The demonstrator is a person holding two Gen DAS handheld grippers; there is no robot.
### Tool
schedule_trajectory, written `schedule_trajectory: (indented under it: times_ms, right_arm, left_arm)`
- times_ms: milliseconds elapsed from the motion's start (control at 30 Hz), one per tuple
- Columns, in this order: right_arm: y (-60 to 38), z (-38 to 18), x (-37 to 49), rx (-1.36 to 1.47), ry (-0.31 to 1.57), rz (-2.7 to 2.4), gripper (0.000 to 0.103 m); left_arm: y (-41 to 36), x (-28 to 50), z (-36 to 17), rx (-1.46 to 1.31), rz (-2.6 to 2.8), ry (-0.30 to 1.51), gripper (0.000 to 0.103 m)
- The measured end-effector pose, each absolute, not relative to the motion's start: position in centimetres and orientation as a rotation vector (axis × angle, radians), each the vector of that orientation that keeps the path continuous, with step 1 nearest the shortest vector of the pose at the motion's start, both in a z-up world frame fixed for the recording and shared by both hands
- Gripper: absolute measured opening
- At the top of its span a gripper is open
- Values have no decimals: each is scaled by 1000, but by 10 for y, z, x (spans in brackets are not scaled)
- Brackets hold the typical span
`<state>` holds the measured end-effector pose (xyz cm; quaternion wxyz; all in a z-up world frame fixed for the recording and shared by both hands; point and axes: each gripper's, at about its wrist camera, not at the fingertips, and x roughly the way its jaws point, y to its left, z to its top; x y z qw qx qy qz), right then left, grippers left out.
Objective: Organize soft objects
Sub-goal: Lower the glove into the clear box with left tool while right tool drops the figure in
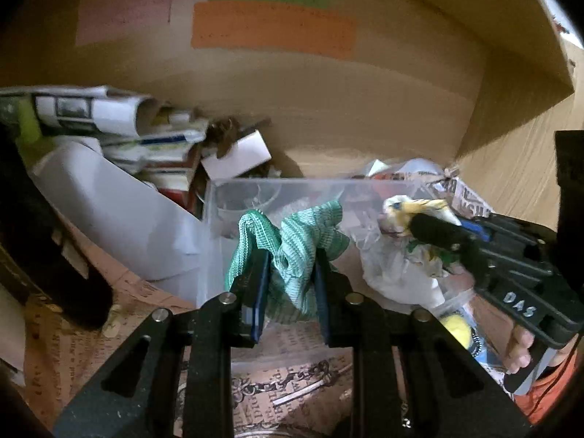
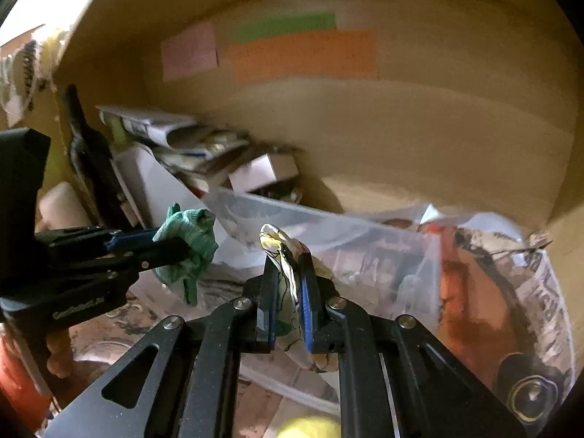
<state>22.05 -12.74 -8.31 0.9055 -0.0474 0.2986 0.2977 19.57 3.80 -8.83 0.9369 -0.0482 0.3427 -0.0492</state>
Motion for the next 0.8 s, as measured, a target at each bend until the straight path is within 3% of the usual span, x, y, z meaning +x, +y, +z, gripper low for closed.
schedule_trajectory:
  times_ms: [333,400,467,567,800]
  right_arm:
    - [-112,-110,233,-145,734,646,10]
    - [-110,-112,233,-151,751,648,10]
    - [-109,-113,233,-158,767,652,10]
    - [-110,-112,232,-157,777,658,19]
    - [-115,-91,215,-183,706,651,50]
  left_arm:
    - [30,214,-109,-61,-82,757,26]
    - [30,215,-111,-60,-82,766,35]
    - [30,215,-111,-68,-84,773,51]
    - [30,212,-109,-69,-85,768,56]
    - [34,193,-94,-85,-102,739,66]
